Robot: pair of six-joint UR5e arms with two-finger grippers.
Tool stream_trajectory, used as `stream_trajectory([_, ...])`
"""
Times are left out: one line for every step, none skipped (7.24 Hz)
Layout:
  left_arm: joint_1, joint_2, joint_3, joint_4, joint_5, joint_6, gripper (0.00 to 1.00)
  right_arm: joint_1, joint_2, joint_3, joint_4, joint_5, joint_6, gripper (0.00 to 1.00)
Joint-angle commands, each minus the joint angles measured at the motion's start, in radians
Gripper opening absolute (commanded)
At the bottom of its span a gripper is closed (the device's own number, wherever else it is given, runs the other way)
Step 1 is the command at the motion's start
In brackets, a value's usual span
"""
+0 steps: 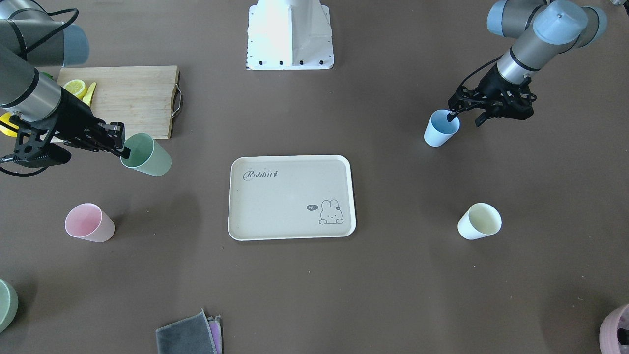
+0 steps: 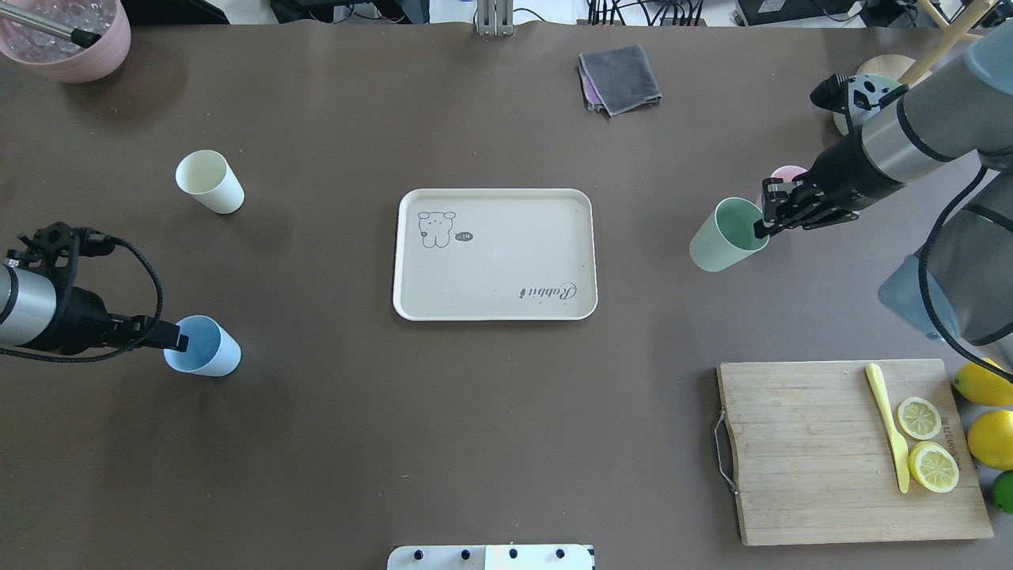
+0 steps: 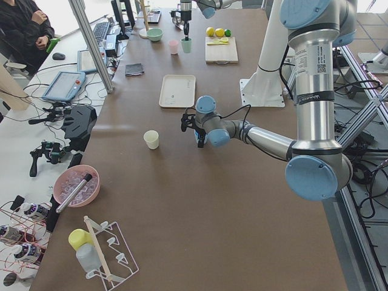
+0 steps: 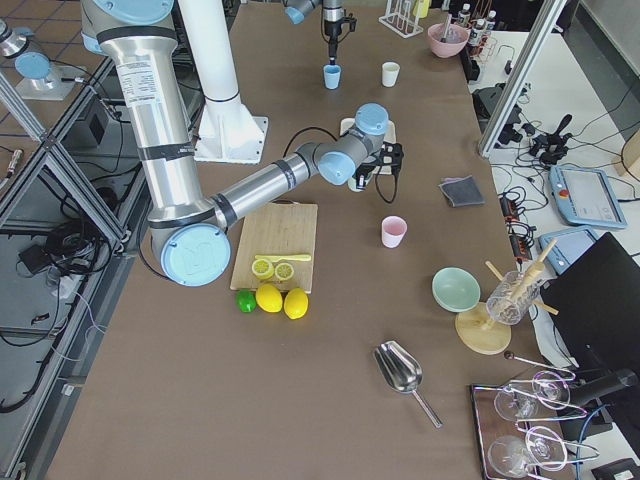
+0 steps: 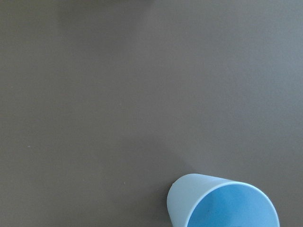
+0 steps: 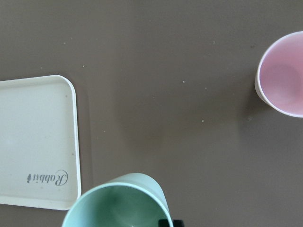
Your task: Place all cups on tray
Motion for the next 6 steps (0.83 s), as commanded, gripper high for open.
stream_trajectory([0.067, -0.015, 0.008, -0.019, 0.050, -0.064, 0.61, -0.004, 0.063, 0.000, -0.067, -0.010, 0.000, 0.00])
stream_trajectory([0.088, -0.019, 0.008, -0.019, 0.077, -0.064, 0.19, -0.010, 0.078, 0.000, -0.069, -0.010, 0.000, 0.00])
stream_trajectory([0.085, -0.025, 0.002, -0.019, 0.076, -0.067, 0.00, -0.025, 0.083, 0.000, -0.067, -0.015, 0.020, 0.00])
stream_trajectory([0.069, -0.022, -0.015, -0.019, 0.066, -0.069, 0.00, -0.047, 0.109, 0.003, -0.067, -0.043, 0.051, 0.00])
stream_trajectory([0.033, -0.028, -0.031, -0.010, 0.044, -0.070, 0.00, -0.088, 0.130, 0.003, -0.067, -0.079, 0.095, 0.00])
stream_trajectory([-0.030, -0.054, -0.029, 0.016, -0.043, -0.072, 0.00, -0.142, 0.158, -0.003, -0.067, -0.123, 0.135, 0.00])
